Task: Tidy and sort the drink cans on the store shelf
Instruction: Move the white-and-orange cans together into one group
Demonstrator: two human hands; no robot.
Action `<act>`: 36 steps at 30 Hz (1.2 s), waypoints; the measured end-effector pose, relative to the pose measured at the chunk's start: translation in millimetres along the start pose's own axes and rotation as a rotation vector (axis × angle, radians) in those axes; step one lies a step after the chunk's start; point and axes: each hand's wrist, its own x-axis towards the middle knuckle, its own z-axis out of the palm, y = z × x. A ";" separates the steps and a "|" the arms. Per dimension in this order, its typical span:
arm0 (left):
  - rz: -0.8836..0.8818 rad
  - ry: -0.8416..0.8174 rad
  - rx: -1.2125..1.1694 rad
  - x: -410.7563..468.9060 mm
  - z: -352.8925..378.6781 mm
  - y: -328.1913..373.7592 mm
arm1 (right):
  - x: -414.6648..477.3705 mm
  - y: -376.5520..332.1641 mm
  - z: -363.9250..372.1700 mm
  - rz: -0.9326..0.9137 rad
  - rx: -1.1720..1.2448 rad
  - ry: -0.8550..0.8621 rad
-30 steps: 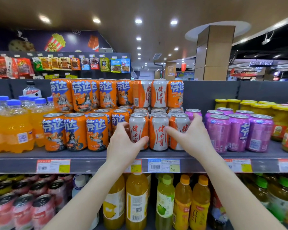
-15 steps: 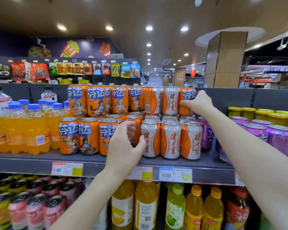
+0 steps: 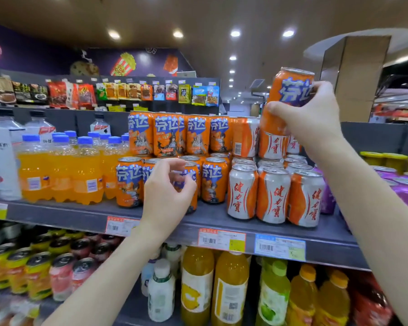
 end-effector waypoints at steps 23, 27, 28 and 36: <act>0.190 -0.160 0.136 26.6 -36.2 -34.7 | -59.5 -13.2 92.2 0.059 -0.668 -0.649; 0.296 -0.261 0.241 36.0 -36.7 -39.5 | -53.2 -6.9 94.7 0.027 -0.756 -0.672; 0.312 -0.304 0.251 38.4 -37.5 -39.9 | -52.7 -4.5 95.3 0.010 -0.783 -0.673; 0.330 -0.490 0.320 57.0 -41.0 -37.1 | -55.7 12.8 101.8 -0.019 -0.898 -0.733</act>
